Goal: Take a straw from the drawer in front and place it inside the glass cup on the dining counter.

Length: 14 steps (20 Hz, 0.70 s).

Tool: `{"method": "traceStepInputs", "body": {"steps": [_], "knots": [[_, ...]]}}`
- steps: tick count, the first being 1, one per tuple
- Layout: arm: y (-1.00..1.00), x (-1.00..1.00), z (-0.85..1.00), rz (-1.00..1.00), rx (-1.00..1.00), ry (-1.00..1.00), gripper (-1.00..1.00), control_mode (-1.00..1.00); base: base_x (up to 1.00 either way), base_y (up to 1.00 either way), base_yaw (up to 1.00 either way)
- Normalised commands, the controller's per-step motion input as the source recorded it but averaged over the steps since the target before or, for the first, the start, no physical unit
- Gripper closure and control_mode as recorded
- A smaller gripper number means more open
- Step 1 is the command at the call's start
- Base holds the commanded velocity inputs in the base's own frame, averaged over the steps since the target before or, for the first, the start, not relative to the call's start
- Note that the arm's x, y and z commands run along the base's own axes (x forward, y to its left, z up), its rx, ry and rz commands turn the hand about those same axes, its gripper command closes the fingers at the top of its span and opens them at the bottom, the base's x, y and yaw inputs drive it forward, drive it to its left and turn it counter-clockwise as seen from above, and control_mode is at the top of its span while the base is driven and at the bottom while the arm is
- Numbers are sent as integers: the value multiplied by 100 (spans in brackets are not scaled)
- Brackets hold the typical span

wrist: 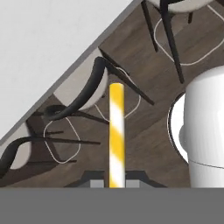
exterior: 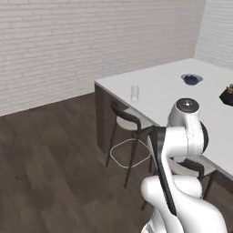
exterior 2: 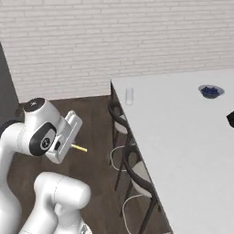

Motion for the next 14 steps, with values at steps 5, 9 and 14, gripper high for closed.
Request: {"method": "traceStepInputs", "body": {"steps": [5,9,14], "knots": [[0,0,0,0,0,0,100,100,100,72,-49],[0,0,0,0,0,0,100,100,90,93,-42],[0,0,0,0,0,0,100,100,77,74,-39]]}}
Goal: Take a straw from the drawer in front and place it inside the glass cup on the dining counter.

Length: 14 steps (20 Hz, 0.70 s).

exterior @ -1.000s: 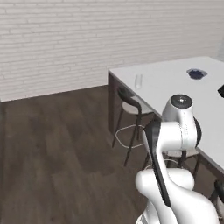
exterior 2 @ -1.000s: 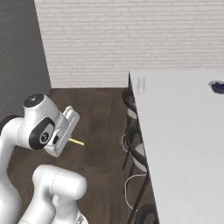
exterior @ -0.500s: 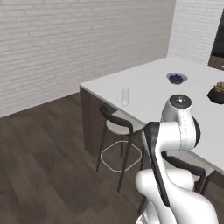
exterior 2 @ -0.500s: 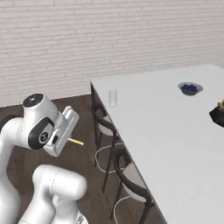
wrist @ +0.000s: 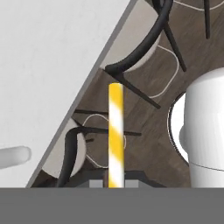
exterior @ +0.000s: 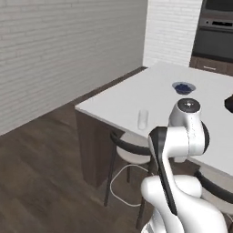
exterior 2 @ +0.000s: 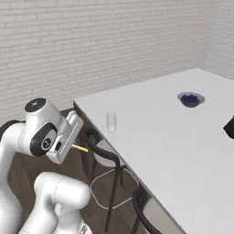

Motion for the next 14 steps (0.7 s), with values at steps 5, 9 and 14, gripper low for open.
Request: {"method": "traceStepInputs", "body": {"steps": [5,9,14], "knots": [[0,0,0,0,0,0,100,100,68,63,-37],[0,0,0,0,0,0,100,100,59,42,-34],[0,0,0,0,0,0,100,100,70,82,-34]]}}
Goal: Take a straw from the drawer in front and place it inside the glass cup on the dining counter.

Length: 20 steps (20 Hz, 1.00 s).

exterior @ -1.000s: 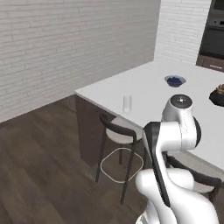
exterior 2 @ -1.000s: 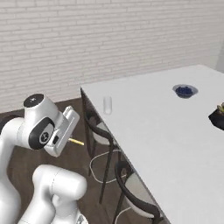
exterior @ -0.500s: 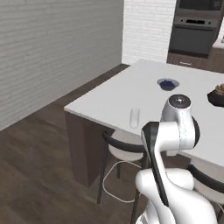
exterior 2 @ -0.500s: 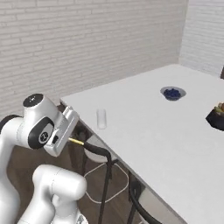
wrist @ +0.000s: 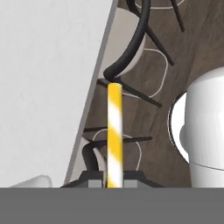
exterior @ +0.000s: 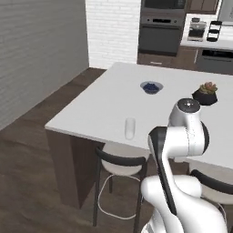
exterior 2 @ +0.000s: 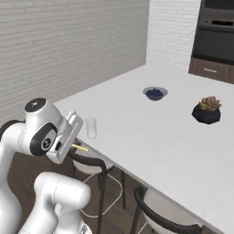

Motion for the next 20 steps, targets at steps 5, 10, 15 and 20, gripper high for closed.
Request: {"method": "traceStepInputs", "body": {"steps": [5,10,15,20], "knots": [[0,0,0,0,0,0,100,100,51,78,-35],[0,0,0,0,0,0,100,100,38,76,-35],[0,0,0,0,0,0,100,100,40,41,-33],[6,40,1,-29,0,0,100,-100,8,2,-7]]}}
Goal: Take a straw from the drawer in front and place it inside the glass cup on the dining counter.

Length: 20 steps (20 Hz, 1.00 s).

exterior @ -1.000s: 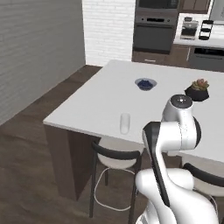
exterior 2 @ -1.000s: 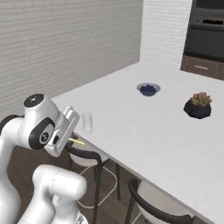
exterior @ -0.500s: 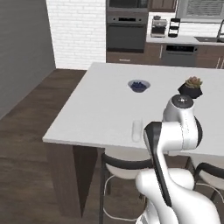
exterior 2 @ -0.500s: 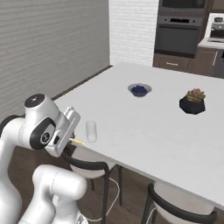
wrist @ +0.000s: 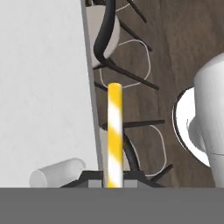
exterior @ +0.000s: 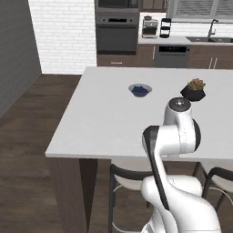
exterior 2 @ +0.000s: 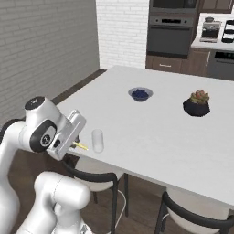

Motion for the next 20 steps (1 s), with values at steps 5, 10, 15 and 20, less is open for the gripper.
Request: {"method": "traceStepInputs", "body": {"steps": [5,10,15,20], "knots": [[6,58,5,-36,-3,4,100,-100,0,0,0],[-8,20,40,-13,-7,43,100,-100,0,0,0],[-3,1,58,0,-13,65,100,-100,0,0,0],[0,7,38,0,-18,53,100,-100,0,0,0]]}}
